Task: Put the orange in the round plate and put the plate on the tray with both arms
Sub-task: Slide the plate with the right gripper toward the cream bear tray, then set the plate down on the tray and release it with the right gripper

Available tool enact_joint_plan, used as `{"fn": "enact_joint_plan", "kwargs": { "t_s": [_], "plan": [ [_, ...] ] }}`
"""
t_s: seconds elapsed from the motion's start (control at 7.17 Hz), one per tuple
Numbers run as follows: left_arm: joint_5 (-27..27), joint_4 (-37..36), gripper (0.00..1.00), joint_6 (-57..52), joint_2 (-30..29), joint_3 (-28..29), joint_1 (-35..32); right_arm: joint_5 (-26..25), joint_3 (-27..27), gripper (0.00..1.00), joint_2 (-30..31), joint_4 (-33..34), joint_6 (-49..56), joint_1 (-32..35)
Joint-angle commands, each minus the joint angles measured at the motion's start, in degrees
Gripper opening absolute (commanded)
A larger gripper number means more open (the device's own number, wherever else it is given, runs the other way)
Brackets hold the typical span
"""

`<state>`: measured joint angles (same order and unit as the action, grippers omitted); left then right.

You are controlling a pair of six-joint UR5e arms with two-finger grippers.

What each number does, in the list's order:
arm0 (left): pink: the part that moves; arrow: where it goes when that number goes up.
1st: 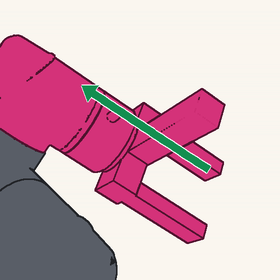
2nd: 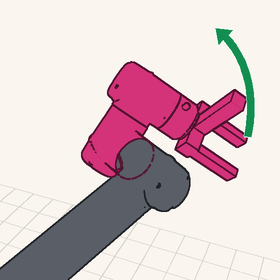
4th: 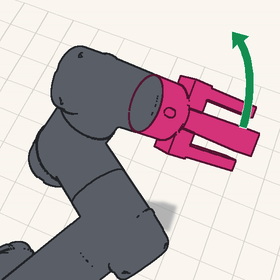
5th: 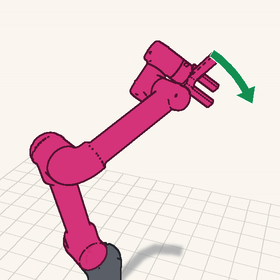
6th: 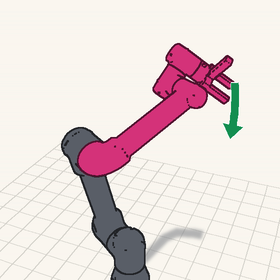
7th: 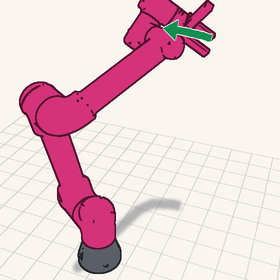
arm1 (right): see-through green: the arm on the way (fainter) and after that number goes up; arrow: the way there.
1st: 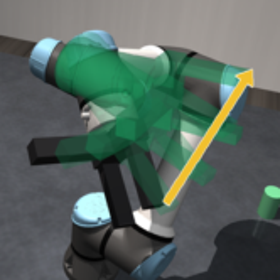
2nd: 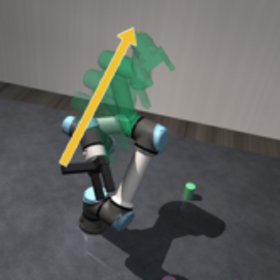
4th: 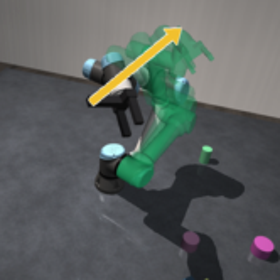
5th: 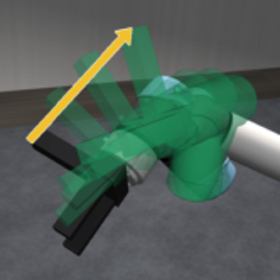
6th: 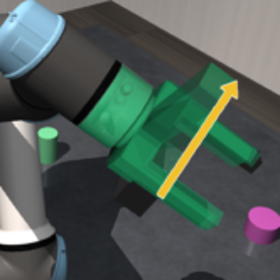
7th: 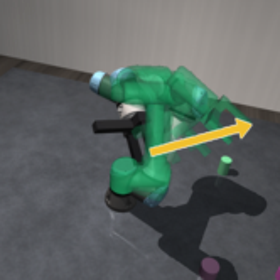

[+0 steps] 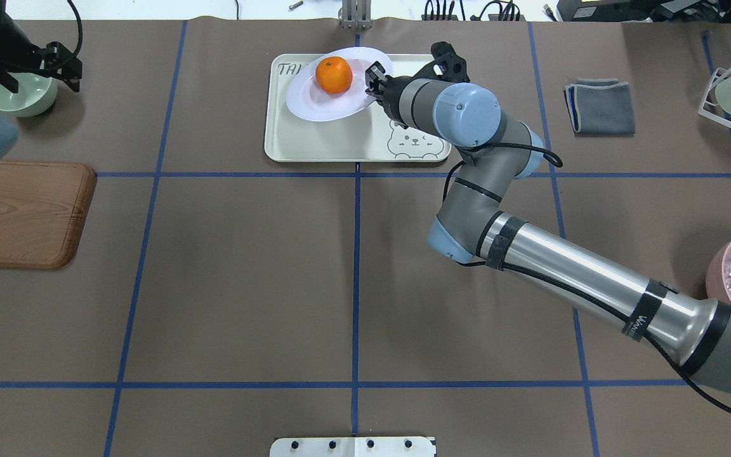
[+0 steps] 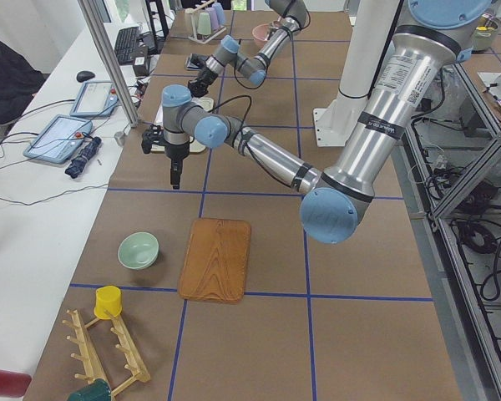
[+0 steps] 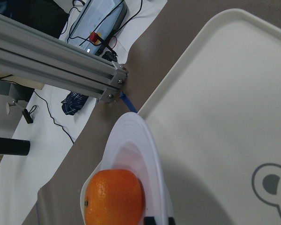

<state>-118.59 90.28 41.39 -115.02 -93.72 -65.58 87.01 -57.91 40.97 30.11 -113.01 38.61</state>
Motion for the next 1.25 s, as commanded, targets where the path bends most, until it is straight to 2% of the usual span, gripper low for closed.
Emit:
{"fn": "enact_joint_plan", "kwargs": {
  "t_s": [0.0,0.56,0.7,0.84,0.98,1.12],
  "plan": [
    [1.87,0.07,0.98,-0.08,-0.55,0.47,0.02,0.18,1.66,0.0,-0.28,-0.05,-0.89,0.15],
    [1.96,0.07,0.98,0.36,-0.55,0.74,0.02,0.18,2.01,0.0,-0.63,-0.05,-0.8,0.06],
    [1.88,0.07,0.98,0.36,-0.55,0.74,0.02,0.18,2.01,0.79,-0.37,0.04,-0.72,0.06],
    [1.96,0.07,0.98,0.27,-0.55,0.74,0.02,0.44,1.84,1.0,0.68,0.22,0.33,0.32],
    [1.96,0.07,0.98,0.18,-0.55,0.74,0.02,5.32,0.1,1.0,3.47,0.91,8.52,1.28],
    [1.96,0.07,0.98,0.18,-0.55,0.65,0.02,11.37,-7.84,1.0,9.51,9.8,17.74,3.12]
  ]
}}
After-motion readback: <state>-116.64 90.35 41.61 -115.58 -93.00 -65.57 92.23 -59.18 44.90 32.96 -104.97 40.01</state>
